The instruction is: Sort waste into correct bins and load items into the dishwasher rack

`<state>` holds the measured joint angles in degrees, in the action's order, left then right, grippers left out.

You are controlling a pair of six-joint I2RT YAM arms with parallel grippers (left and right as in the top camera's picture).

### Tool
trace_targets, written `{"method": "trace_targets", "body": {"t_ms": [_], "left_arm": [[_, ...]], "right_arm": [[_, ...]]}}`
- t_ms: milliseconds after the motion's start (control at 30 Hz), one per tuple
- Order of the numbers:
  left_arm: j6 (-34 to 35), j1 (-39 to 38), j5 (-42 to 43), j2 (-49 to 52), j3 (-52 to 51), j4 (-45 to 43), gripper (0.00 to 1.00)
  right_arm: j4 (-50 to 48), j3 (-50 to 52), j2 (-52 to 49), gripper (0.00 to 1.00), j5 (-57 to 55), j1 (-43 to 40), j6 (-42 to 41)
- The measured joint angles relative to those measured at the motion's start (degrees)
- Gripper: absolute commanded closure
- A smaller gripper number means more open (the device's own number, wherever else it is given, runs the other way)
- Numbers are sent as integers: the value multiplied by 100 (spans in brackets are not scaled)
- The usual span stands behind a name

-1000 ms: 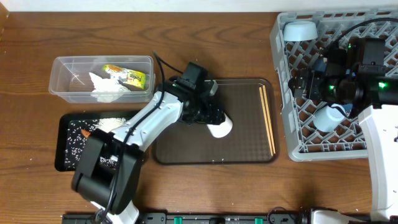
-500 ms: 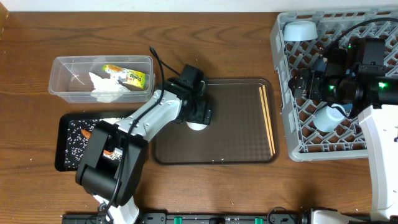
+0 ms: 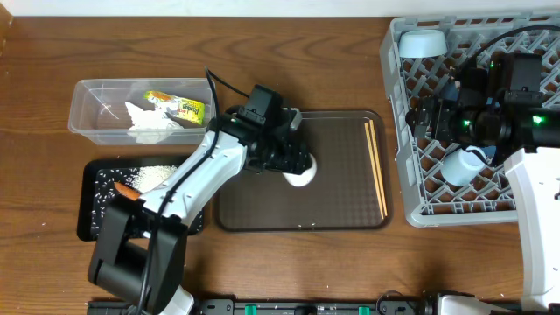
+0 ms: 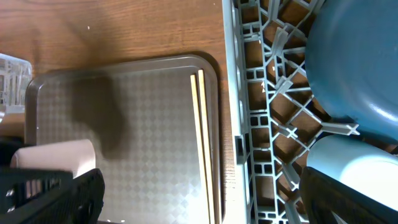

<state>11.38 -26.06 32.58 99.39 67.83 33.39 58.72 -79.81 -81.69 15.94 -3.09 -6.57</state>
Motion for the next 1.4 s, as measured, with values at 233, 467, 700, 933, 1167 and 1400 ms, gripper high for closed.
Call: {"method": "trace_targets", "body": {"t_ms": [233, 467, 700, 933, 1167, 1400], "left_arm": [[28, -81, 1054, 444, 0, -323, 27], [20, -57, 2105, 1325, 0, -957, 27], [20, -59, 2194, 1530, 0, -1056, 11], [35, 11, 1976, 1537, 2, -1056, 1], [83, 212, 1652, 1416, 2, -933, 2], [83, 402, 332, 874, 2, -564, 2]], "right_arm": [[0, 0, 0, 1, 0, 0, 0], [0, 0, 0, 1, 0, 0, 0], [0, 0, 0, 1, 0, 0, 0], [0, 0, 0, 1, 0, 0, 0], [0, 0, 0, 1, 0, 0, 0], [0, 0, 0, 1, 0, 0, 0]]}}
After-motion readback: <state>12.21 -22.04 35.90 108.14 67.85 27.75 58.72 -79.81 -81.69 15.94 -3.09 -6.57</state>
